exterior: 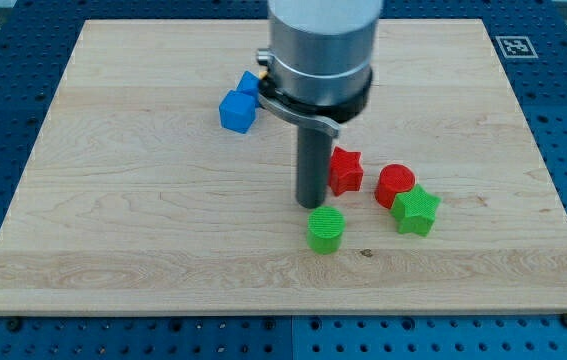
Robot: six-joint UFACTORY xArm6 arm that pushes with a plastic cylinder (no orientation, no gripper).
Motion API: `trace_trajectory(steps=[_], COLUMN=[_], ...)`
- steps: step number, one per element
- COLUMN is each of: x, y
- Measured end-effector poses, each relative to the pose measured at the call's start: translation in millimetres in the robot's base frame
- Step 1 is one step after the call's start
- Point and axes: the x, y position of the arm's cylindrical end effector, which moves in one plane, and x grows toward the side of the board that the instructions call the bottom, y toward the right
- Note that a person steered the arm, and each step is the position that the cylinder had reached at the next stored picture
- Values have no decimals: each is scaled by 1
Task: Push the red star towards the blue cube
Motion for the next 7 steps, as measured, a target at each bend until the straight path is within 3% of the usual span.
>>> trace_trajectory(steps=[2,3,7], x=[1,-13,-28], y=[88,87,-18])
